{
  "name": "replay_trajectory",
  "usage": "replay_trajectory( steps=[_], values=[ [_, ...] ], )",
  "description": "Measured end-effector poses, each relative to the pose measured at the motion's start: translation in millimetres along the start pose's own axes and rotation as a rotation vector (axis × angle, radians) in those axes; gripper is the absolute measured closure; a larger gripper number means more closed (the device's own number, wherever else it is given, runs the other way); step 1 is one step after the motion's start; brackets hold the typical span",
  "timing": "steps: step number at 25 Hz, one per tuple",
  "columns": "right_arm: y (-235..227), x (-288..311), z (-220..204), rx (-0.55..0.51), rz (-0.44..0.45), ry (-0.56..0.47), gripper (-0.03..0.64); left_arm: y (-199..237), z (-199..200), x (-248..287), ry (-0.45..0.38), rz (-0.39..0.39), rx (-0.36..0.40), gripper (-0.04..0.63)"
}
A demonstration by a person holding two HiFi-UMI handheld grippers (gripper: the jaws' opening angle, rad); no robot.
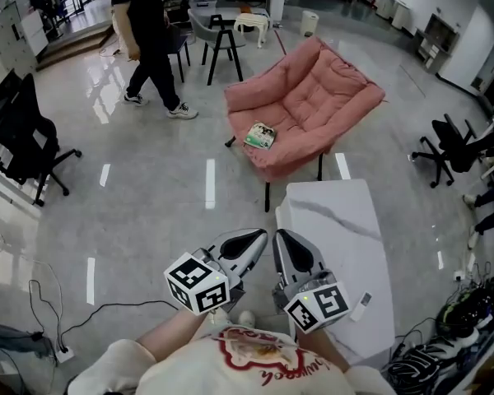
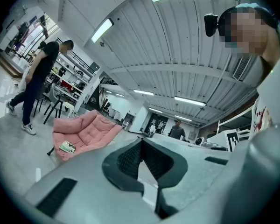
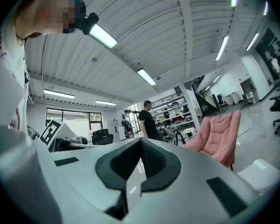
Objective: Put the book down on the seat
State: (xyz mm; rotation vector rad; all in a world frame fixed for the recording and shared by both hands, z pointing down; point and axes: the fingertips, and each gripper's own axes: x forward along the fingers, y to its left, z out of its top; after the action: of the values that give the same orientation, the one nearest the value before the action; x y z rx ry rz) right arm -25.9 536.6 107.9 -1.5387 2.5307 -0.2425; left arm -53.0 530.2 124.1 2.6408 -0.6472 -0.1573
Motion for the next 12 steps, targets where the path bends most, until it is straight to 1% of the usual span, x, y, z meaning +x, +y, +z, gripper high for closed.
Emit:
replay_trajectory(
  steps=[12],
  values=[
    [29, -5, -7, -0.012, 0.015, 0.008, 0.617, 1, -2, -30, -0.023, 0.020, -0.020, 0.592]
  ],
)
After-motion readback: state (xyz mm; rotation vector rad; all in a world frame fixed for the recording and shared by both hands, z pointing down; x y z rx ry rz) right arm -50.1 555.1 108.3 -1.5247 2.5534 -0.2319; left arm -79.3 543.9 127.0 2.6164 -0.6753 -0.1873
